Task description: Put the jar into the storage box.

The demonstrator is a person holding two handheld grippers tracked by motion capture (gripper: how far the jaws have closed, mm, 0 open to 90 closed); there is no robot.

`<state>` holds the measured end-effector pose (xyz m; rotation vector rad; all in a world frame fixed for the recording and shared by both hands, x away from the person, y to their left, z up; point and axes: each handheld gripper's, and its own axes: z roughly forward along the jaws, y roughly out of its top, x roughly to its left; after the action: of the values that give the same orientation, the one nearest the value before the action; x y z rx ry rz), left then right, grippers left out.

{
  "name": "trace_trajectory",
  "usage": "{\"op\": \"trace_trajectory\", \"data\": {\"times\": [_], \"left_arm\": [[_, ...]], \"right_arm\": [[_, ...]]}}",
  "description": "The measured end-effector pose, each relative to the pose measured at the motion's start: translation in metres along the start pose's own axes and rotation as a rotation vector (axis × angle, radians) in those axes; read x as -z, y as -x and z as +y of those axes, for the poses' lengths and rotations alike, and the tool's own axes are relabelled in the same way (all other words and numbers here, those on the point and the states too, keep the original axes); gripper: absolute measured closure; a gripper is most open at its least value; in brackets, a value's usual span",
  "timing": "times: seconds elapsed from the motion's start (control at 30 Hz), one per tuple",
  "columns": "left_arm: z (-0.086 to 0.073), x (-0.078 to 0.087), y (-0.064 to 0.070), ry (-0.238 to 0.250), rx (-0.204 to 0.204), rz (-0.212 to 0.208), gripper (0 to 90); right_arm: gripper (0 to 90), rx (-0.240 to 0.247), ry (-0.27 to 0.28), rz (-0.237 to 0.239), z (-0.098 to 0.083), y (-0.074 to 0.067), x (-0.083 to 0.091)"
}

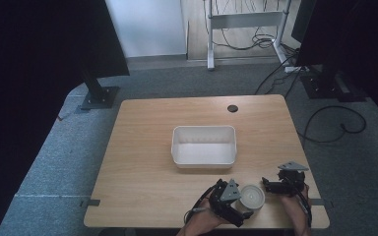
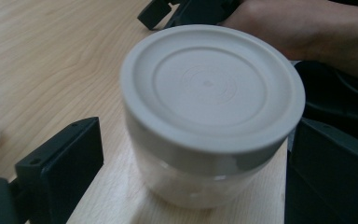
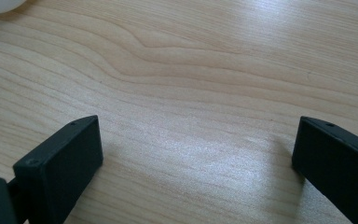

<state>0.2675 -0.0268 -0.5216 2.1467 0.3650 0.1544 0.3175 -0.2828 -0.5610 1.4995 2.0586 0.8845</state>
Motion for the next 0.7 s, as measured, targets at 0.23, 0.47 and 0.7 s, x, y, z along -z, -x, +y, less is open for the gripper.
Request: {"op": "trace_trajectory", "data": {"times": [0.23,0.47,0.7], "left_arm": [[0.001,-0.018,0.006,-0.036,-0.024,0.015,4.3],[0.001,-0.03,0.008,-0.059,-0.029,0.052,9.2],[0.001,-0.03,0.009,-0.06,-0.018,0.059,10.3]], "right_arm": [[1.2,0.0,0.0,0.0,0.0,0.0,0.0],[1.2,0.001,0.0,0.002,0.0,0.0,0.0],[1.2,0.003,0.0,0.003,0.0,0.0,0.0]]}}
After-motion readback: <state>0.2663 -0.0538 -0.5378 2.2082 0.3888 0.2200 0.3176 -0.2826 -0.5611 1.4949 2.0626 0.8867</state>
